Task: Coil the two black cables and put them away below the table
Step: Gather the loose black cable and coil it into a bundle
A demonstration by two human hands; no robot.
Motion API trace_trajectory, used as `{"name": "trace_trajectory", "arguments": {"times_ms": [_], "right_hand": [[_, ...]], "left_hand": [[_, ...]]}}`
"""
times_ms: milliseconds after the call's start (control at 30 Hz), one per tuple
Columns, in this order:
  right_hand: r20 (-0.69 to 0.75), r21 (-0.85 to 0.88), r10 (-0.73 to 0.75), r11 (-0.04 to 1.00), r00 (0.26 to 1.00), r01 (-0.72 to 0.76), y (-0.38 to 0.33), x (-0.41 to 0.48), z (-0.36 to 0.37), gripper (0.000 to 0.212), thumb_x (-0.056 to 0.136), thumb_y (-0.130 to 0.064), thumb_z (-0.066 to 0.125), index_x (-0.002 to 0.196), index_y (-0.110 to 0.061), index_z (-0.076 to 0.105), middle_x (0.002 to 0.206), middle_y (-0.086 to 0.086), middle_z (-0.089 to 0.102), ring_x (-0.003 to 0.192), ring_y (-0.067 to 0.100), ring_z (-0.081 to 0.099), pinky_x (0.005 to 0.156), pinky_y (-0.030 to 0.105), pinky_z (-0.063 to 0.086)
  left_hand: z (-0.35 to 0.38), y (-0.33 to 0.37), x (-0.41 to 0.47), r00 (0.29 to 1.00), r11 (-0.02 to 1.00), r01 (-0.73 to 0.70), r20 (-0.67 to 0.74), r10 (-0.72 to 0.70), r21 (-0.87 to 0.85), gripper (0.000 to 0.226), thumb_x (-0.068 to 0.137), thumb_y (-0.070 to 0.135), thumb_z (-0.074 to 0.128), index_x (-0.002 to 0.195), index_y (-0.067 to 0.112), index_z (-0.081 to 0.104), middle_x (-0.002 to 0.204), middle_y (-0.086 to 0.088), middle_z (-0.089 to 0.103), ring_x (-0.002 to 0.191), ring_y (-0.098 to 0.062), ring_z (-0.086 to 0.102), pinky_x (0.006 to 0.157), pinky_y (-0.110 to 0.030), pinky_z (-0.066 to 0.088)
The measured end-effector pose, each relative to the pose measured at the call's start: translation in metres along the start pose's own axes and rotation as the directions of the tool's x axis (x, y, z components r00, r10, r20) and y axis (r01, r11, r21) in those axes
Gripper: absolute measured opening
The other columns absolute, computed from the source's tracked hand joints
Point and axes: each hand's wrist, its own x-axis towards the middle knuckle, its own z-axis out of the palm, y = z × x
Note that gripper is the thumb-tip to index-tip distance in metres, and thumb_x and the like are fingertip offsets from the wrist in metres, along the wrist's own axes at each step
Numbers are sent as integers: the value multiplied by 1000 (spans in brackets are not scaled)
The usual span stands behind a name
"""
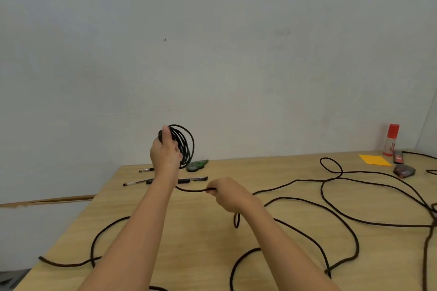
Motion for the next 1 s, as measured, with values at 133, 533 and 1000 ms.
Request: {"name": "trace_trajectory", "arguments": {"times_ms": [133, 533, 1000], "right_hand": [[-69, -82, -253, 966, 965, 247, -25, -7, -38, 19, 93, -16, 56, 105, -15, 70, 79, 1, 62, 68, 17, 51, 65, 29, 38], [-520, 458, 95, 870, 849, 183, 9, 5, -55, 25, 80, -36, 73, 82, -11, 70, 63, -5, 57, 62, 11, 53, 62, 24, 42], [-8, 913, -93, 405, 996, 45, 4, -1, -42, 64, 92, -60, 38, 107, -4, 65, 94, 13, 69, 82, 20, 66, 71, 31, 52]], "left_hand": [[-2, -20, 0, 932, 814, -278, 350, 99, 510, 38, 97, 38, 43, 74, 8, 52, 59, -3, 55, 54, -22, 51, 57, -30, 38], [-20, -17, -22, 555, 903, 305, 713, -428, 304, 45, 85, 50, 51, 63, 10, 47, 36, 7, 24, 25, -6, 17, 35, -16, 10], [-11, -5, -16, 580, 767, 620, 754, -308, -164, 38, 83, 36, 48, 55, 10, 52, 27, 9, 26, 18, -3, 23, 27, -8, 15]]}}
